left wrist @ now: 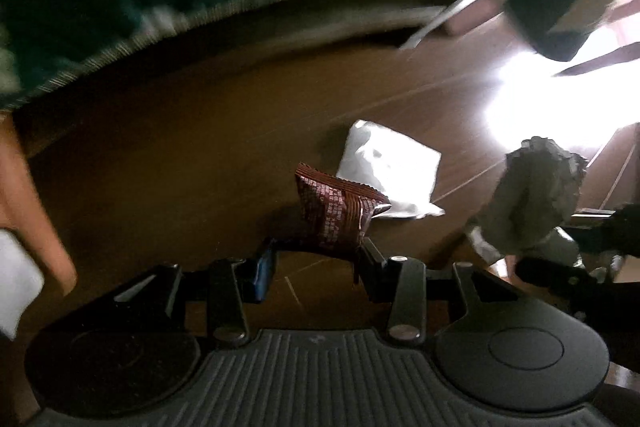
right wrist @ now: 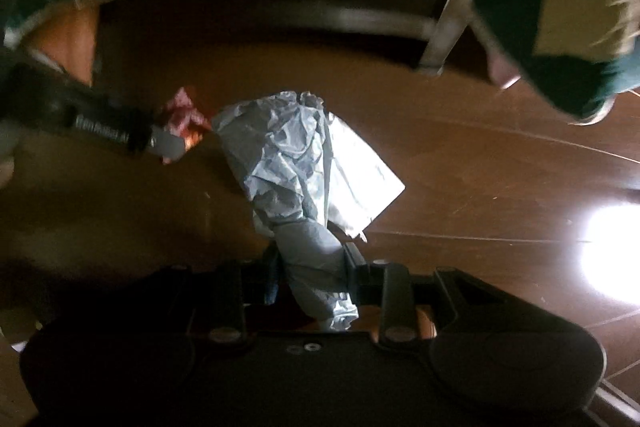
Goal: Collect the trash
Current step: 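Lift the grey bag and red wrapper and carry them over the green bin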
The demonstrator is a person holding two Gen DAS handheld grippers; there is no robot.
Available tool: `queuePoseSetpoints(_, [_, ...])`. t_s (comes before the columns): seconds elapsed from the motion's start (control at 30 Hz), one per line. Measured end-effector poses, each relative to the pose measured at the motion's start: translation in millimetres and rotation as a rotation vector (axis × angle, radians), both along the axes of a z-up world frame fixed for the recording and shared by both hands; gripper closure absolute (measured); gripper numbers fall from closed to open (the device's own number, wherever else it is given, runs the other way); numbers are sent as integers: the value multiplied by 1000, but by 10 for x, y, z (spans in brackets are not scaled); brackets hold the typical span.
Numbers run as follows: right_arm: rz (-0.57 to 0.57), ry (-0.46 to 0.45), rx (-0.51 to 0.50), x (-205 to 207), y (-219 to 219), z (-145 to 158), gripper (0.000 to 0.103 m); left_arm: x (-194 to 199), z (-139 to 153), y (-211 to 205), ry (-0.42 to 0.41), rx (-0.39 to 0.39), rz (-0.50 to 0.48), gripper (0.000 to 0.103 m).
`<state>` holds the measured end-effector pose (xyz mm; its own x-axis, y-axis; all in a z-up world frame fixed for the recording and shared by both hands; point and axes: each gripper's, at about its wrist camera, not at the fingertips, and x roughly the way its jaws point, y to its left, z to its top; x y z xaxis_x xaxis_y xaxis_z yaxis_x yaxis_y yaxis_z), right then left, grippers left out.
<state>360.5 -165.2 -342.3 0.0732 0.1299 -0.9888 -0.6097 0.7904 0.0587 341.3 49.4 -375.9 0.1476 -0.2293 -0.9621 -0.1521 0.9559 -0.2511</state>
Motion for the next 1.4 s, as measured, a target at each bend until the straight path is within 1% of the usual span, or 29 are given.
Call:
queuePoseSetpoints(0.13, [-2, -71, 39, -162, 85, 571, 72, -243, 588, 41, -95, -20, 24, 60])
queuePoseSetpoints(0.23, [-23, -125, 90, -291, 83, 991, 72, -465, 1036, 20, -162, -9, 22, 60])
queuePoseSetpoints(0.37, [-62, -183, 157, -496, 57, 1406, 72, -750, 1585, 24, -236, -13, 30, 60])
queuePoseSetpoints(0.63, [-104, -338, 247, -1088, -73, 2280, 72, -1247, 2573, -282, -427, -20, 7, 60])
queuePoseSetpoints(0.8, [-141, -446, 305, -1439, -277, 2847, 72, -1534, 3157, -479, -544, -13, -36, 60])
queuePoseSetpoints(0.87, [-155, -490, 328, -1529, -378, 3020, 72, -1624, 3385, -577, -591, -11, -55, 60])
queuePoseSetpoints(1.03, [-187, -595, 379, -1729, -630, 3473, 72, -1808, 3909, -867, -704, 14, -108, 60])
queuePoseSetpoints(1.13, [-210, -652, 406, -1846, -783, 3735, 72, -1875, 4176, -1047, -765, 27, -141, 60])
queuePoseSetpoints(1.3, [-240, -755, 432, -1950, -1039, 4100, 72, -1908, 4565, -1350, -849, 31, -185, 60])
queuePoseSetpoints(1.4, [-275, -808, 444, -1967, -1226, 4278, 72, -1900, 4765, -1573, -890, 40, -229, 60])
